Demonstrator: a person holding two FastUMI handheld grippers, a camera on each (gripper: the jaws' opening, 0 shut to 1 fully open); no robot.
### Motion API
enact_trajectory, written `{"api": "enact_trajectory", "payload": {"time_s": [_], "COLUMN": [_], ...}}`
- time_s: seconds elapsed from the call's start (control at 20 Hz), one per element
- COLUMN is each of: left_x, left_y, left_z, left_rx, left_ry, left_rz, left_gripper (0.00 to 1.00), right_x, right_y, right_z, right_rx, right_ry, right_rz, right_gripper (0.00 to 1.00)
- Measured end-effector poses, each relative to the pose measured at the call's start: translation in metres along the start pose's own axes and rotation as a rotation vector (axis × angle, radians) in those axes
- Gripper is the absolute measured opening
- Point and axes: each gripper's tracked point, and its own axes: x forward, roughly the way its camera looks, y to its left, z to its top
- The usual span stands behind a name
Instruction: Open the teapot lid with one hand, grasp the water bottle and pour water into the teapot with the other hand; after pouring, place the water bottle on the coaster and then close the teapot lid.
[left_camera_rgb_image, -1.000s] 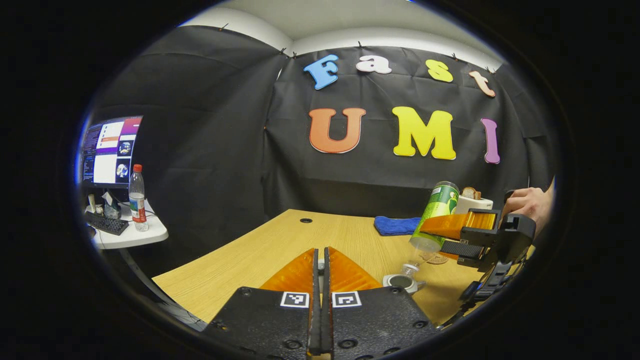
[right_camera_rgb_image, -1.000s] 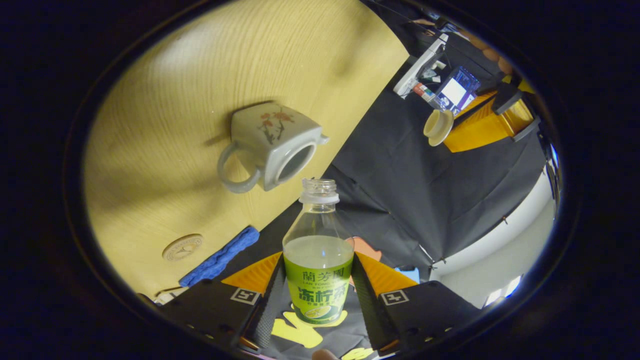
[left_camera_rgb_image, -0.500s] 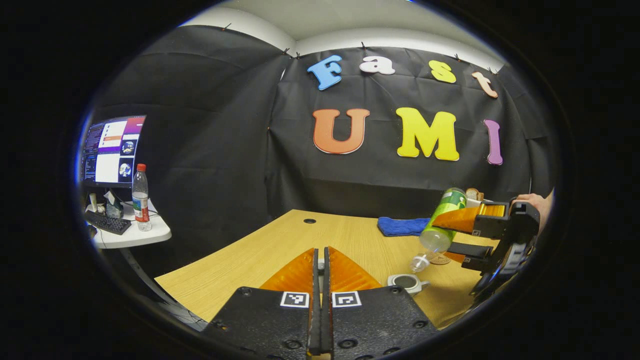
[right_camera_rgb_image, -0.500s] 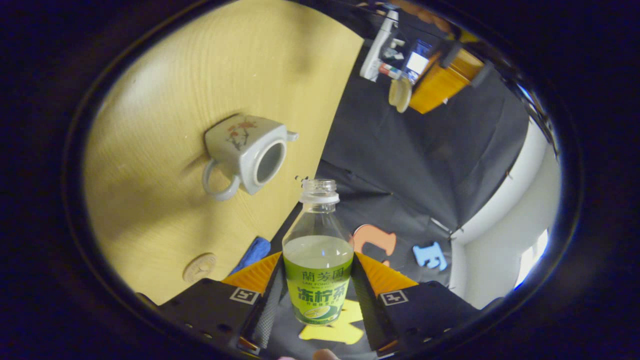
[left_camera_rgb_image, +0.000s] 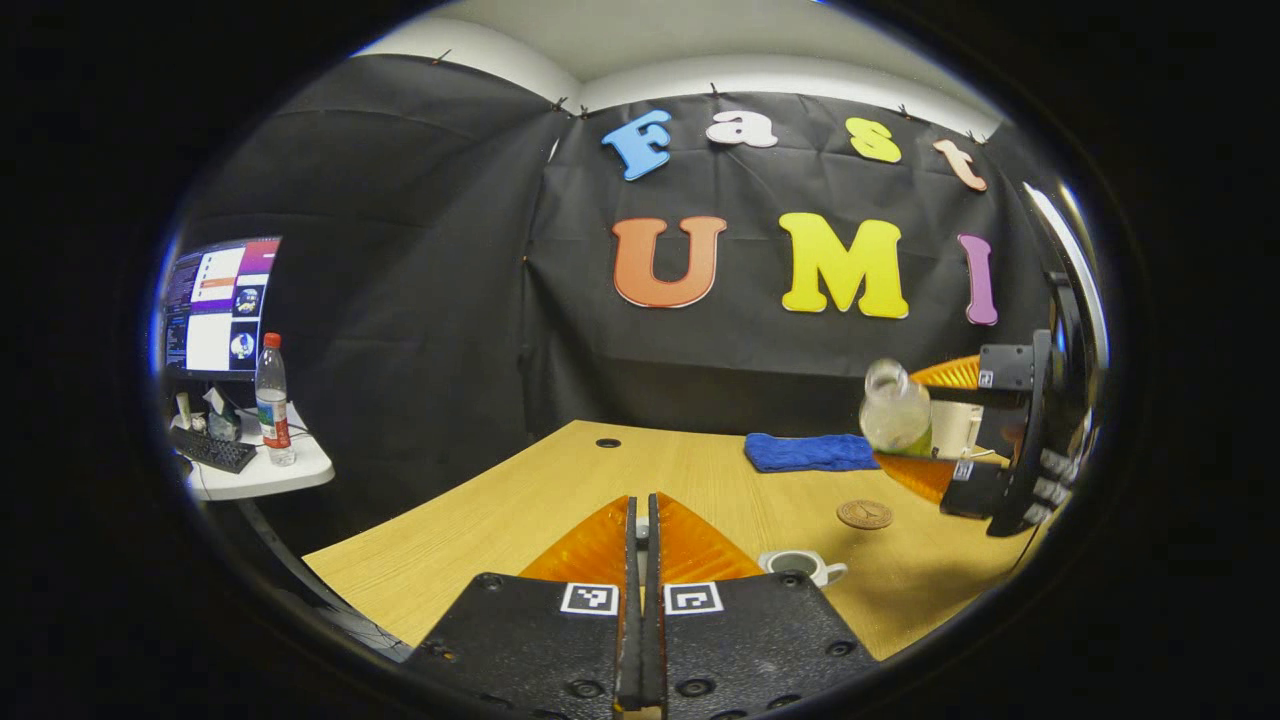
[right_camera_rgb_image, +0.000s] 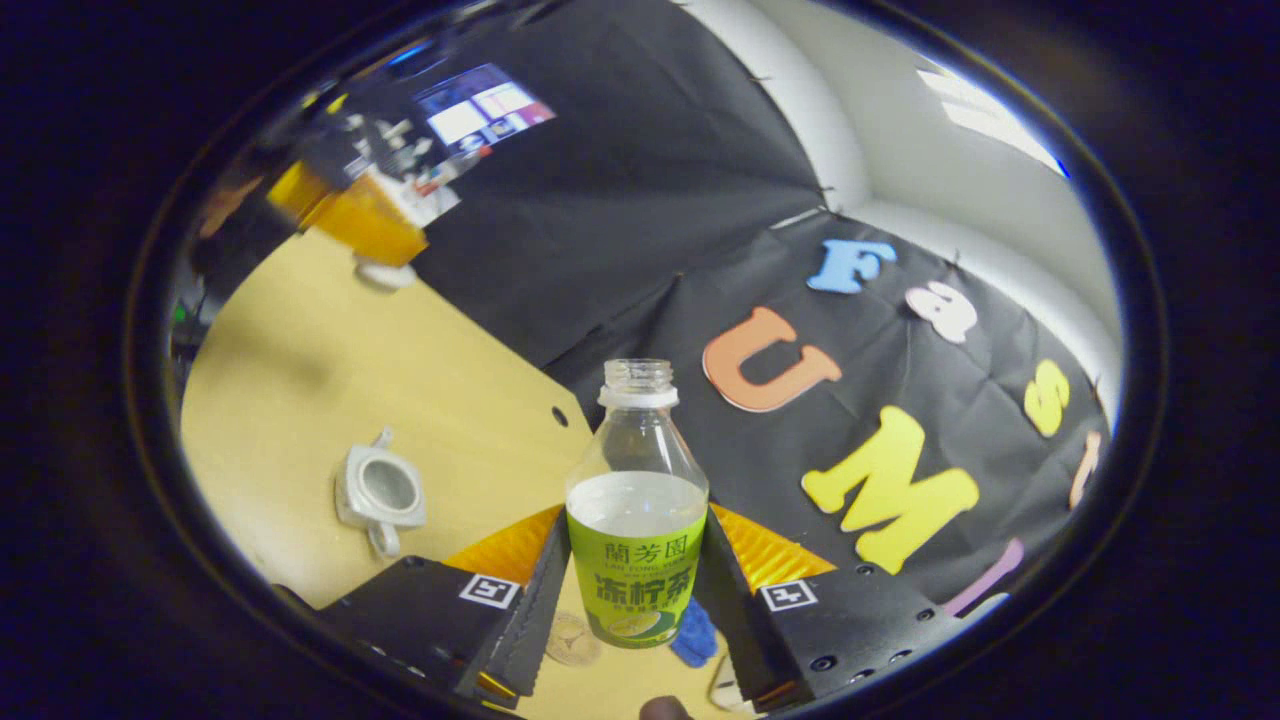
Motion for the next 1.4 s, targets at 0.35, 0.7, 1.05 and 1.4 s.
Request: {"api": "enact_trajectory", "payload": {"time_s": [0.35,0.7,1.05,1.4], "left_x": [-0.001,0.0,0.004,0.005], "left_y": [-0.015,-0.017,-0.019,-0.028], "left_z": [0.005,0.003,-0.003,-0.003], "left_rx": [0.014,0.028,0.04,0.038], "left_ry": [-0.012,-0.01,0.006,0.002], "left_rz": [-0.033,-0.031,-0.031,-0.046], "left_gripper": [0.03,0.03,0.03,0.03], "right_x": [0.03,0.056,0.069,0.064], "right_y": [-0.069,-0.054,-0.039,-0.036], "right_z": [-0.045,-0.121,-0.144,-0.14], "right_rx": [0.66,0.85,0.818,0.808], "right_ry": [0.036,0.171,0.212,0.206], "right_rz": [-0.089,-0.109,-0.118,-0.127], "right_gripper": [0.72,0.72,0.72,0.94]}}
